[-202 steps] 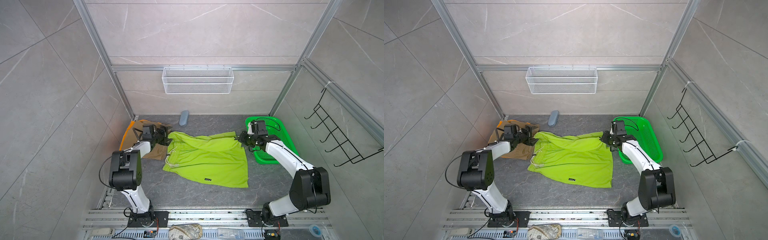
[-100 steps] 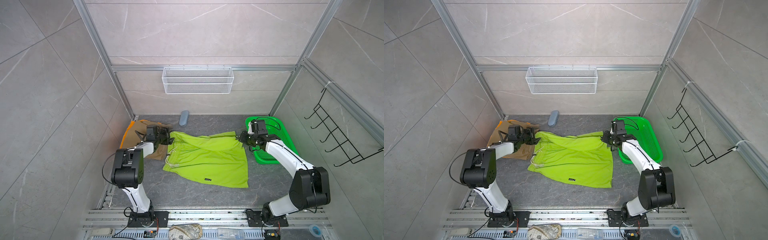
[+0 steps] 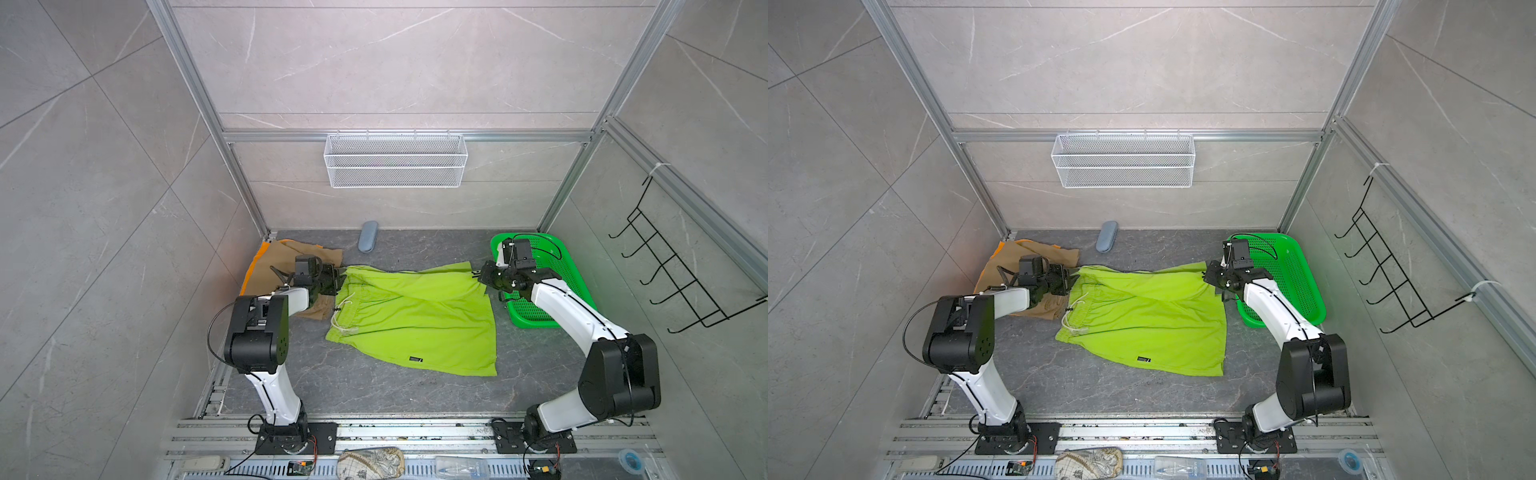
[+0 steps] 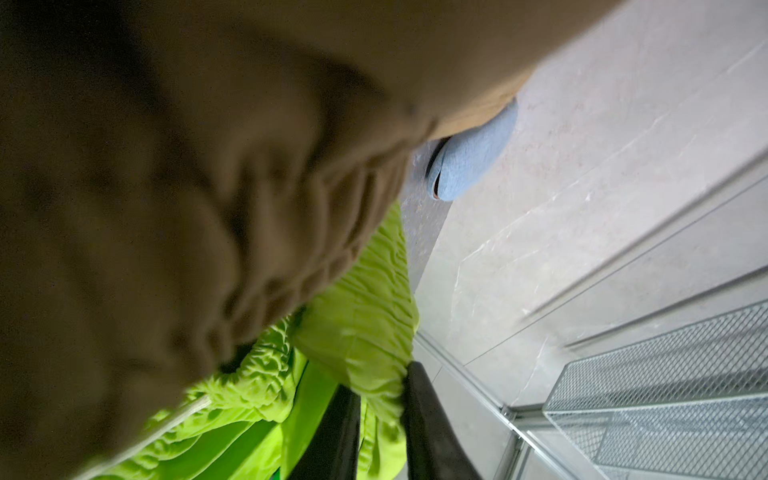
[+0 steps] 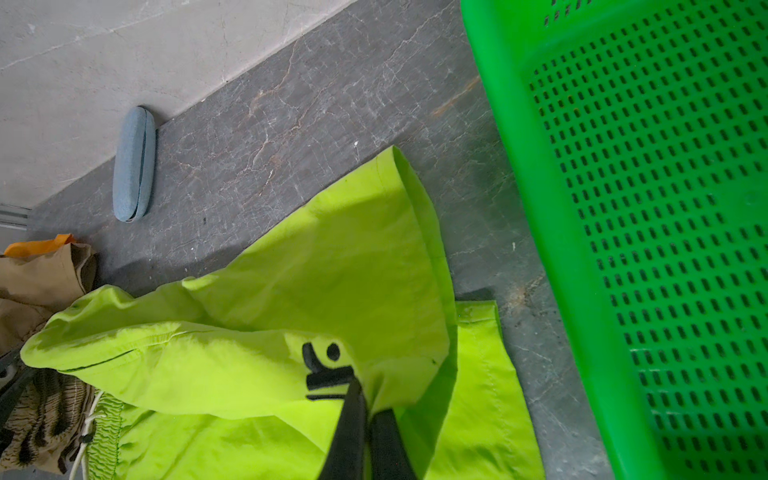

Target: Fold and stack the shorts

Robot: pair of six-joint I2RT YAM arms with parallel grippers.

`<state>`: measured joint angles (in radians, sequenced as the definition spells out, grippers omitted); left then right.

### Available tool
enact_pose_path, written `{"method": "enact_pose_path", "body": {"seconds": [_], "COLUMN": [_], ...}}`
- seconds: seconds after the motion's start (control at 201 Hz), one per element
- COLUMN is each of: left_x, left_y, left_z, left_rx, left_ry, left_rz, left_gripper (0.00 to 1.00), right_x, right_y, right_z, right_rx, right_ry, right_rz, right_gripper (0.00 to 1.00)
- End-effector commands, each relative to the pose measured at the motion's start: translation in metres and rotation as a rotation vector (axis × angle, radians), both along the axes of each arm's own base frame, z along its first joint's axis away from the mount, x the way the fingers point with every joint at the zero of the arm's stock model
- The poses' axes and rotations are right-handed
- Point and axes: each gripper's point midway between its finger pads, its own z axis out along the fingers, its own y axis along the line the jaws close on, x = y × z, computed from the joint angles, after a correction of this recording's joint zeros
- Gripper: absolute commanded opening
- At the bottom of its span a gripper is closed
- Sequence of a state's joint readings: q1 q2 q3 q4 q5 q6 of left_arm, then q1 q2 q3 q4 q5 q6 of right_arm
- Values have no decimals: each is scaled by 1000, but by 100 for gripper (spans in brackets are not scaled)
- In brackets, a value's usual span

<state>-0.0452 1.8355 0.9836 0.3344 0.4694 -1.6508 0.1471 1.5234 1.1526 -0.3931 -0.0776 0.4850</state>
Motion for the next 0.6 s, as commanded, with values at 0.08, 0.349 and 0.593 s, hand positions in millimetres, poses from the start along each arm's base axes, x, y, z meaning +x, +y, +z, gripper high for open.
{"method": "enact_pose_path", "body": {"seconds": [0.08,0.349,0.593], "left_x": [11,23,56], "left_y": [-4,-15,-30], "left_z": [22,47,104], "left_rx": [23,120,139], "left_ry": [-76,-133,-255], "left_rz": [-47,-138,-228], "left_gripper": [5,0,0], "right_x": [8,27,55], "right_y": [-4,-18,-30], "right_z": [24,40,115], "right_rx": [-26,-34,-7], "right_ry": [-54,-77,-196], "right_rz": [-7,-73,-108], "right_gripper": [0,0,0]}}
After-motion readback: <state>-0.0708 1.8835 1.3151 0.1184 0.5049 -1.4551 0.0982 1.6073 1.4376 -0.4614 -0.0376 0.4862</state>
